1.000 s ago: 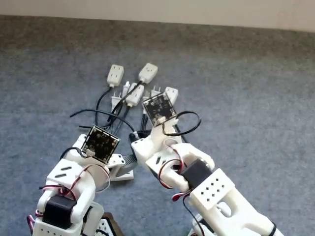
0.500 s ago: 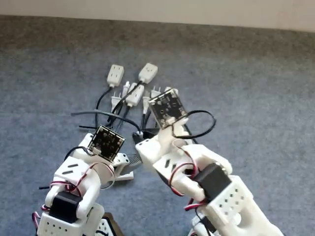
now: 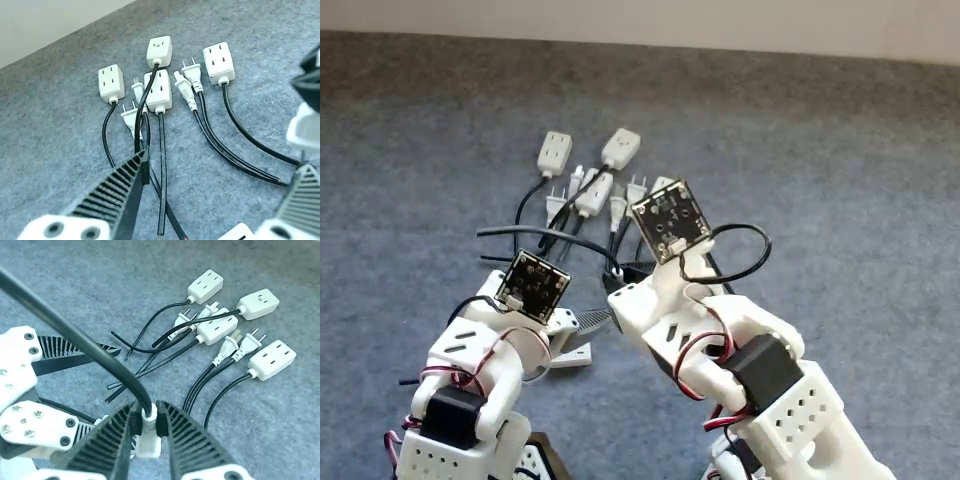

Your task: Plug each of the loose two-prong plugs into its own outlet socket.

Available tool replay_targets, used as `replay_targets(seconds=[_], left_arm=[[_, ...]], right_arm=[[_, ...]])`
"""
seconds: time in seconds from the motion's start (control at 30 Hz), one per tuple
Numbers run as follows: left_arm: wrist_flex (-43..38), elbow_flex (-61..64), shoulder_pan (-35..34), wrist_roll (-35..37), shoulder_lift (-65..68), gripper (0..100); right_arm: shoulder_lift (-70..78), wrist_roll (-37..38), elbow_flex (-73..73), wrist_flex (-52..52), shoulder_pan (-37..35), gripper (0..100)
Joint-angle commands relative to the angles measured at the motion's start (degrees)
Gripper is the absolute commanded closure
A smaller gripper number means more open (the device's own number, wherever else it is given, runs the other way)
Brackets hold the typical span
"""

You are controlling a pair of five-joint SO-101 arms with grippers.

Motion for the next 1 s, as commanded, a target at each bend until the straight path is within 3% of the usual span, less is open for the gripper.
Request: replay_targets(seconds=[0.0, 0.3, 0.53, 0.97], left_arm=[[2.5, -3.2, 4.7, 0.4, -0.4, 59], [1.8, -4.7, 4.4, 0.4, -0.3, 59], [-1.7, -3.6, -2.0, 0.4, -0.3, 59], [-3.5, -2.2, -3.9, 0.4, -0.3, 59]], right_arm=[[-0.7, 0.5, 1.1, -3.6, 0.6, 99.3], [-0.7, 0.5, 2.9, -4.8, 0.3, 99.3], [-0.7, 1.1, 2.9, -2.3, -2.2, 99.3], [-0.7, 8.0, 2.9, 5.1, -1.8, 99.3]])
